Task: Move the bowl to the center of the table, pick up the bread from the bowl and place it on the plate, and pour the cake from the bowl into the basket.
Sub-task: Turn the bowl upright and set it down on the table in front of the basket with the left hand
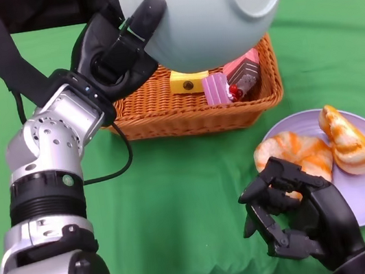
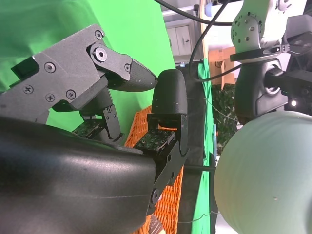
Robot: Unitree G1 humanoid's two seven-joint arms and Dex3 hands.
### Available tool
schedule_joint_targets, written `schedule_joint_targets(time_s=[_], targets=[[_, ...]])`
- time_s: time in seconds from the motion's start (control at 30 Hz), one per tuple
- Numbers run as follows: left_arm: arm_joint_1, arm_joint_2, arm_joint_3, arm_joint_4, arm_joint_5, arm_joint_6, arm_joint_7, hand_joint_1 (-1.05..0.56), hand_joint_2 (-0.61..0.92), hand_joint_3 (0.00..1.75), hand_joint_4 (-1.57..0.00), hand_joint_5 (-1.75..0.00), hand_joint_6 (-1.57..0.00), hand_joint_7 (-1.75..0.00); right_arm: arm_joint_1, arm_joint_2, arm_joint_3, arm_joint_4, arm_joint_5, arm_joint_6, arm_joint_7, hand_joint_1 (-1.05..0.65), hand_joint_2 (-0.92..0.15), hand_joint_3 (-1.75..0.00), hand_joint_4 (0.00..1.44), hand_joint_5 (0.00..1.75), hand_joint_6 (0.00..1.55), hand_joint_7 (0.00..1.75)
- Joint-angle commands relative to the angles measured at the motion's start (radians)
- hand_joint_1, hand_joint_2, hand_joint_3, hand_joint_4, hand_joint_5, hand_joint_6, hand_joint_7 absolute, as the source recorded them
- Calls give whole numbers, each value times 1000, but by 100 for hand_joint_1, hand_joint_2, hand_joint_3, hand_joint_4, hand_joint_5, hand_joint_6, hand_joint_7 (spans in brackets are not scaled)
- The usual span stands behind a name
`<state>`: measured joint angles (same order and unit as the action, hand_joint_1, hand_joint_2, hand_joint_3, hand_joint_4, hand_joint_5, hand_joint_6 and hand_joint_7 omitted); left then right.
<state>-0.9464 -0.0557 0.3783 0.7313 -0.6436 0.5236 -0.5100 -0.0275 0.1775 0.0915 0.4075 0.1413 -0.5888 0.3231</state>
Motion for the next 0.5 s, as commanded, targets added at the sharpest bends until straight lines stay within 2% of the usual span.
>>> schedule_joint_targets(time_s=[0.03, 0.37, 0.5], targets=[[-42, -1, 28, -10, -42, 32, 42, -17, 68, 108, -71, -175, -70, -160, 16, -15, -3, -26, 6, 19, -5, -11, -61, -94, 75, 155, 69, 127], [-59, 2, 76, 11, -99, 106, 104, -20, 63, 112, -69, -175, -58, -169, 9, -13, -4, -15, -1, 15, -17, -11, -59, -95, 76, 155, 69, 127], [-62, 3, 89, 13, -112, 129, 119, -21, 68, 104, -69, -175, -53, -173, 2, -17, -4, -2, 5, 4, -6, -12, -59, -95, 75, 154, 69, 126]])
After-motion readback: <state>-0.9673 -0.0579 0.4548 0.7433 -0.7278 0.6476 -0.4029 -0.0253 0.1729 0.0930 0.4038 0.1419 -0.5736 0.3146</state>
